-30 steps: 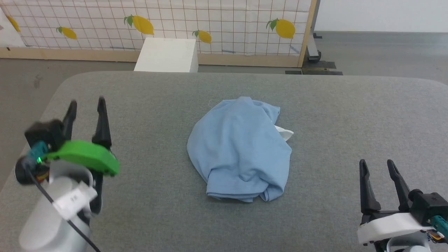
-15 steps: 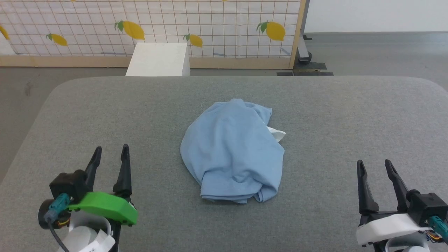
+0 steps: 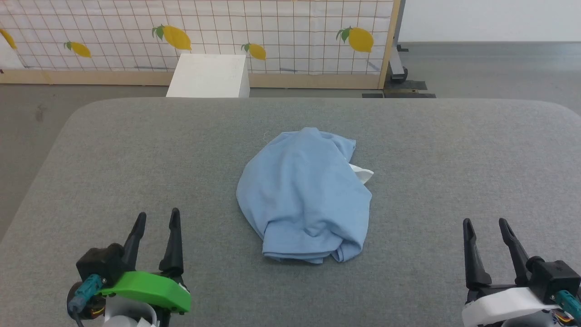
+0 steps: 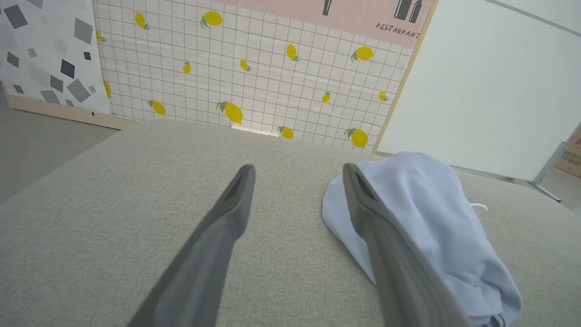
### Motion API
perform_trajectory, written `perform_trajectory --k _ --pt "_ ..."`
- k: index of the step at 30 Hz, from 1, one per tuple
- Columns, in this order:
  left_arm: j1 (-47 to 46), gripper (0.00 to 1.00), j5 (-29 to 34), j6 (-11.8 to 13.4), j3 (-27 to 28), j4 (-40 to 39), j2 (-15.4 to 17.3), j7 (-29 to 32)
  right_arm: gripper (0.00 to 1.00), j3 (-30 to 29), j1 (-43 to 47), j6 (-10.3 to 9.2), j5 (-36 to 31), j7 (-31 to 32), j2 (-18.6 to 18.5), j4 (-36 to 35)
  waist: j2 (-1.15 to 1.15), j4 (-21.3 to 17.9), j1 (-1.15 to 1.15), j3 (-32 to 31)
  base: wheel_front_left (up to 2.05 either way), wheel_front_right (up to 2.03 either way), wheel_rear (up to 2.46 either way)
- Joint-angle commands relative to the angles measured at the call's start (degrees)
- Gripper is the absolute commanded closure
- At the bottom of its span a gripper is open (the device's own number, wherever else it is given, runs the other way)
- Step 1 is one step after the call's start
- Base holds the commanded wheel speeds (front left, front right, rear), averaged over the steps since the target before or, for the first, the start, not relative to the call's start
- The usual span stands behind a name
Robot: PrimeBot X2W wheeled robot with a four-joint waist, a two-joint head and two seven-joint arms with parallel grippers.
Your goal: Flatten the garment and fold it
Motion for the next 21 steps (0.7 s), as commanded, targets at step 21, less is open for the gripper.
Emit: perform_trajectory --k 21 --pt "0.4 0.0 5.5 -2.5 2.2 1.8 -2.7 -0.3 0.0 1.0 -2.5 -0.09 0.3 1.6 0.0 3.2 0.0 0.6 0.0 0.9 0.0 0.0 0.0"
